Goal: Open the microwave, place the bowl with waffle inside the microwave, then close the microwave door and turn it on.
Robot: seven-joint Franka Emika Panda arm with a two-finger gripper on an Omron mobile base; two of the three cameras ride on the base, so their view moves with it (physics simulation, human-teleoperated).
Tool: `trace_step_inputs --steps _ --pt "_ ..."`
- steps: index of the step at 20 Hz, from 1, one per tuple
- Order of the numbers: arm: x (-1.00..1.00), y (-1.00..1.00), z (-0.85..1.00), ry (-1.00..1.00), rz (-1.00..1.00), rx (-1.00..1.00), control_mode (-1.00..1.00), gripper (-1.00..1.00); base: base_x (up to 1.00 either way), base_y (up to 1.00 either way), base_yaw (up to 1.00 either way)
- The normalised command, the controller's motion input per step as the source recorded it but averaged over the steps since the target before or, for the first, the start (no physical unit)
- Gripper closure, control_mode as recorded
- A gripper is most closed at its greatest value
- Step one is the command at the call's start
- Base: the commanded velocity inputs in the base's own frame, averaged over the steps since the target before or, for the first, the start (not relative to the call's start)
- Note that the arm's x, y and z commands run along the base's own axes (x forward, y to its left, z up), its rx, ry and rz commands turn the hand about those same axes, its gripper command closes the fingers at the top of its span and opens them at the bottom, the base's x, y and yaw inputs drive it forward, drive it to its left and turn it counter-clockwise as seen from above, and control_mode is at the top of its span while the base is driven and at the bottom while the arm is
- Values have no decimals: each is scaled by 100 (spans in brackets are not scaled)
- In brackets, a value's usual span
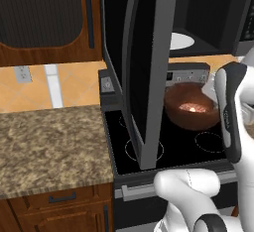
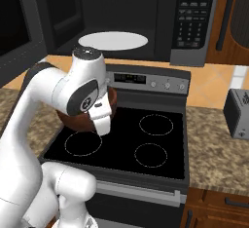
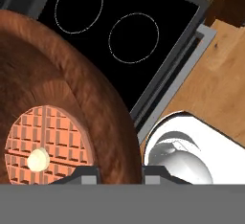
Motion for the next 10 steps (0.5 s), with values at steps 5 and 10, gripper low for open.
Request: trace_step_inputs --steps 5,10 --pt "-8 -11 72 -24 -17 -2 -100 100 0 0 0" --pt "-11 -16 79 -28 -17 0 -100 100 0 0 0"
